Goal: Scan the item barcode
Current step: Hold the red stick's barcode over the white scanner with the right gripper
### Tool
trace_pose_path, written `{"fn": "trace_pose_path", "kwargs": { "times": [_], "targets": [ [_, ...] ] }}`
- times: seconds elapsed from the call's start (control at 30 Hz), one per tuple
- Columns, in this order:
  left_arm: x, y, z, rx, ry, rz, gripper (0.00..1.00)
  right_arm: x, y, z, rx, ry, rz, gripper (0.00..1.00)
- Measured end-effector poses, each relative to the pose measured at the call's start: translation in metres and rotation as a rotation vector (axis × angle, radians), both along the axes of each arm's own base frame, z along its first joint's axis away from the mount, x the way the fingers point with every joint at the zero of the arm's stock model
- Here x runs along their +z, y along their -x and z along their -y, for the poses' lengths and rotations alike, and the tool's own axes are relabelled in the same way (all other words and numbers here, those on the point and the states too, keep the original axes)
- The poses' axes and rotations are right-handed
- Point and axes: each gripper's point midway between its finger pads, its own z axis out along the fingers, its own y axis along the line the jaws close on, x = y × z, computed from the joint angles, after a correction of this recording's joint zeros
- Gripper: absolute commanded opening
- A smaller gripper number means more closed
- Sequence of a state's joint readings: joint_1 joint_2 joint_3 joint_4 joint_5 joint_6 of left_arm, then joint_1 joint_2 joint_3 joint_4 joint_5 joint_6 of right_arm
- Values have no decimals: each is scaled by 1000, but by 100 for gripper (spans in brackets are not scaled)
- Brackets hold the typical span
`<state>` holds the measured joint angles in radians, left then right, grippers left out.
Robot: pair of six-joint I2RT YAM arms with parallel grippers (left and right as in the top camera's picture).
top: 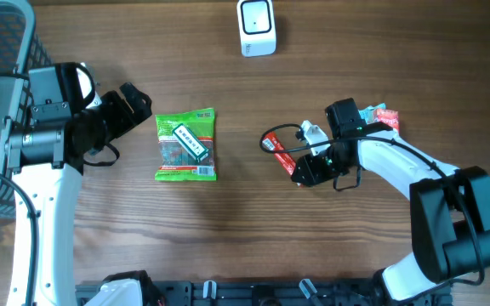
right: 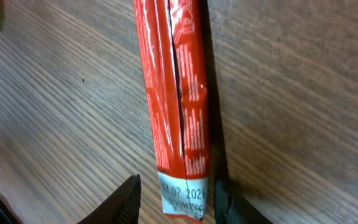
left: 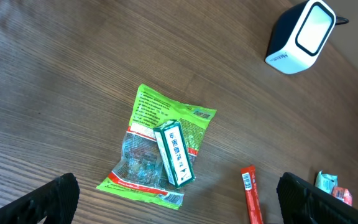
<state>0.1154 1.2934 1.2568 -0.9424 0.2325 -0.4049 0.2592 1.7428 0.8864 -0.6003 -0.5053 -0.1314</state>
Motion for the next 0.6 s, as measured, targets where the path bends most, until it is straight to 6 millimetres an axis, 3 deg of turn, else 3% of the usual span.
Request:
{"fn": "trace_pose_path", "kwargs": {
  "times": [0.23,0.43,0.53,0.6],
  "targets": [
    [0,0,0,0,0,0,100,0,-2,0,0,-2,11,27],
    [0,0,0,0,0,0,100,-5,1,0,-7,-8,12,26],
    [0,0,0,0,0,0,100,-6,-2,-2,-25,-25,37,4],
    [0,0,0,0,0,0,100,-8,0,-2,-36,-29,29,4]
  ]
}}
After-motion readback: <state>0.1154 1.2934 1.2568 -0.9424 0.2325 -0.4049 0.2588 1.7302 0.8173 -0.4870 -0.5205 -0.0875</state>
